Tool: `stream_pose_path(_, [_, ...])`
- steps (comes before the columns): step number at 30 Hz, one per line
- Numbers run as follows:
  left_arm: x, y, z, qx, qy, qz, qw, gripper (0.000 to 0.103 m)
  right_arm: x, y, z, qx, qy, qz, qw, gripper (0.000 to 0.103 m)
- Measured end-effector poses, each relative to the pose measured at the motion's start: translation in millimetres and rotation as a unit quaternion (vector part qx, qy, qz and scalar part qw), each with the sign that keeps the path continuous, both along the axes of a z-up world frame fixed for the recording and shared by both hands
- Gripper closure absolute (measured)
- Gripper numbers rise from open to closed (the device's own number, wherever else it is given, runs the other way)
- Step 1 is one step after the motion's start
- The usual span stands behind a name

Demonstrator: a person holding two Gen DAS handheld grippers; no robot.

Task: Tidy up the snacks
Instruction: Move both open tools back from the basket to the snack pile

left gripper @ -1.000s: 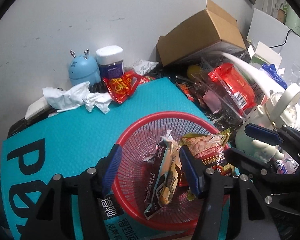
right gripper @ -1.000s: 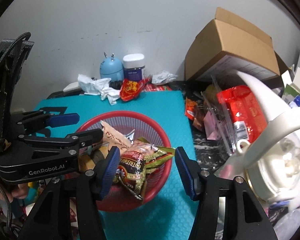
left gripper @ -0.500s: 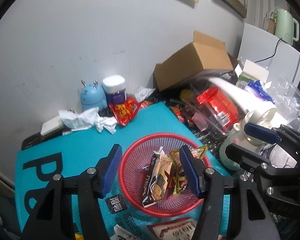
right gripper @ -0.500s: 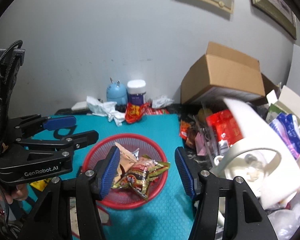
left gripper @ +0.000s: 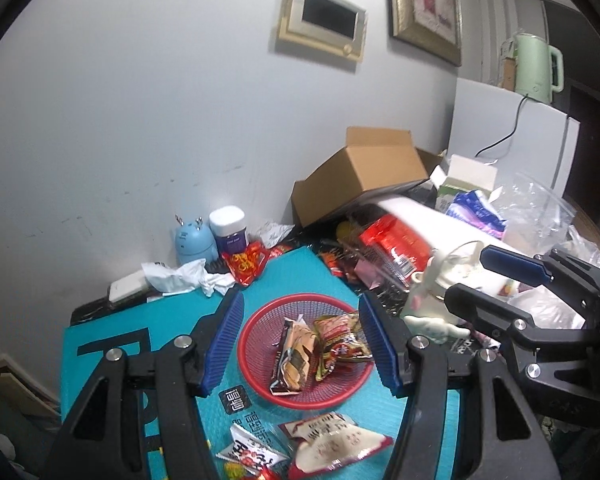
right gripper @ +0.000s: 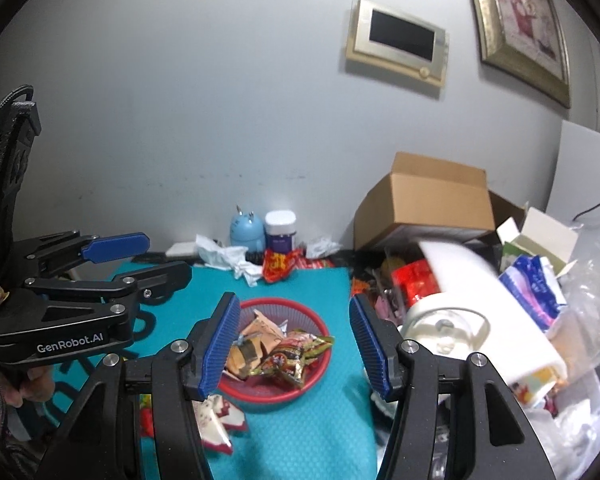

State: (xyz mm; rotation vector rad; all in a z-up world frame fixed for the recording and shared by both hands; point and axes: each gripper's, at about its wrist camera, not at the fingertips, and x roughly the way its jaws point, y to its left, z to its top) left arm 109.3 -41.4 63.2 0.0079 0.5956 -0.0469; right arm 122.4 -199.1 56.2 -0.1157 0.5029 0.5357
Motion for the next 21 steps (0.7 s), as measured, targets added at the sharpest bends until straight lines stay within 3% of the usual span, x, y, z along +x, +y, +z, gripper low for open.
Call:
stream_pose_path(12, [-66,-30,21,0.006,-0.028,-0.016,0.9995,0.044,-60,-29,18,0.014,-0.025,-0.002,1.000,0.045])
stream_pose_path(21, [-109,-47,15,0.012,-0.027,-0.024,0.9993,0.044,-101,-43,10,0.020,-0.020,0.002,1.000,0.044])
